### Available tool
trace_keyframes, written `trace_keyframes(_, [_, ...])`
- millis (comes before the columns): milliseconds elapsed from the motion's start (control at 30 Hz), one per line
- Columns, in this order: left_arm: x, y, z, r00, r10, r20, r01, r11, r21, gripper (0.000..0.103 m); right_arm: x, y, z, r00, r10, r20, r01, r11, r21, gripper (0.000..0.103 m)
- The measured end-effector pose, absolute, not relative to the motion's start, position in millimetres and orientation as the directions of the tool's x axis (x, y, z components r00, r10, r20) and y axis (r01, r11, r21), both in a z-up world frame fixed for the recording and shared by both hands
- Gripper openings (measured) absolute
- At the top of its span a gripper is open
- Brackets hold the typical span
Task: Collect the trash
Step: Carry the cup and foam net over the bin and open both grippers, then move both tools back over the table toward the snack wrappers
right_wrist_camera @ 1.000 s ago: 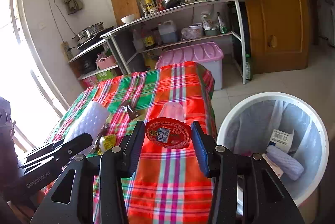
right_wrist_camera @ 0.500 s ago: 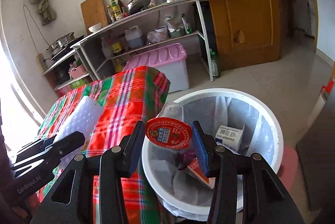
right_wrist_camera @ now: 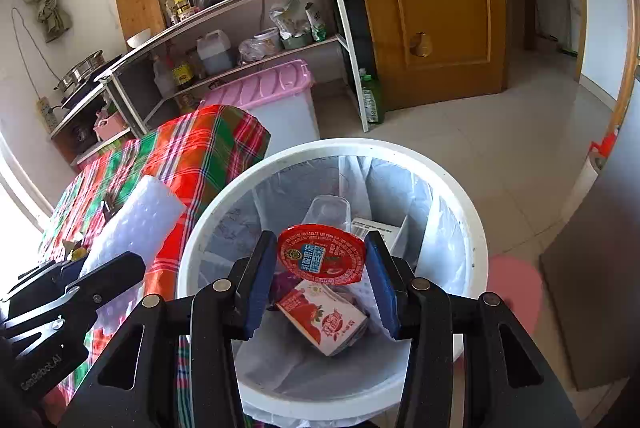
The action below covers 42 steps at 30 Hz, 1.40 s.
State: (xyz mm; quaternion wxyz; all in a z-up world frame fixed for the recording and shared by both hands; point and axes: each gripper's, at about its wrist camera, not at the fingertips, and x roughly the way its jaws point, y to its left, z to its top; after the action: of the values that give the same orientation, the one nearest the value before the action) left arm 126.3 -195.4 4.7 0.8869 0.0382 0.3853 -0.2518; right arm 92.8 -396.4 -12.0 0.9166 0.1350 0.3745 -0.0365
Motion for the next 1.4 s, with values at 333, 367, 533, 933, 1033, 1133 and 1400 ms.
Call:
trace_keyframes(333, [127, -201, -3, 0.561, -0.426, -0.71, 0.473, 0.869, -0.147, 0.05, 97, -409, -19, 0.702, 0.01, -0.712, 0.195, 0.959, 0.207, 0.049])
trace_keyframes(367, [127, -201, -3, 0.559, -0.423, -0.713, 0.474, 0.869, -0.144, 0.052, 96, -408, -19, 0.702, 0.01, -0.712, 0.195, 0.959, 0.207, 0.052])
trace_keyframes(533, [126, -193, -3, 0.56, -0.422, -0.712, 0.47, 0.87, -0.146, 0.059, 93, -403, -18, 0.714, 0.005, -0.7, 0.2, 0.957, 0.211, 0.055])
trace_keyframes(933, [121, -140, 4, 0.613, -0.385, -0.69, 0.387, 0.908, -0.162, 0.065, 87, -376, -7, 0.741, 0.043, -0.67, 0.159, 0.958, 0.238, 0.055])
trace_keyframes(1033, [119, -121, 8, 0.64, -0.365, -0.676, 0.356, 0.921, -0.16, 0.066, 86, -365, -4, 0.748, 0.06, -0.661, 0.137, 0.961, 0.242, 0.056])
trace_keyframes(1133, [118, -102, 9, 0.654, -0.358, -0.667, 0.327, 0.928, -0.177, 0.067, 87, -353, -2, 0.749, 0.076, -0.659, 0.116, 0.963, 0.243, 0.056])
trace_keyframes(1400, [113, -53, 9, 0.7, -0.288, -0.654, 0.237, 0.957, -0.168, 0.067, 92, -315, 2, 0.745, 0.129, -0.655, 0.045, 0.969, 0.241, 0.056])
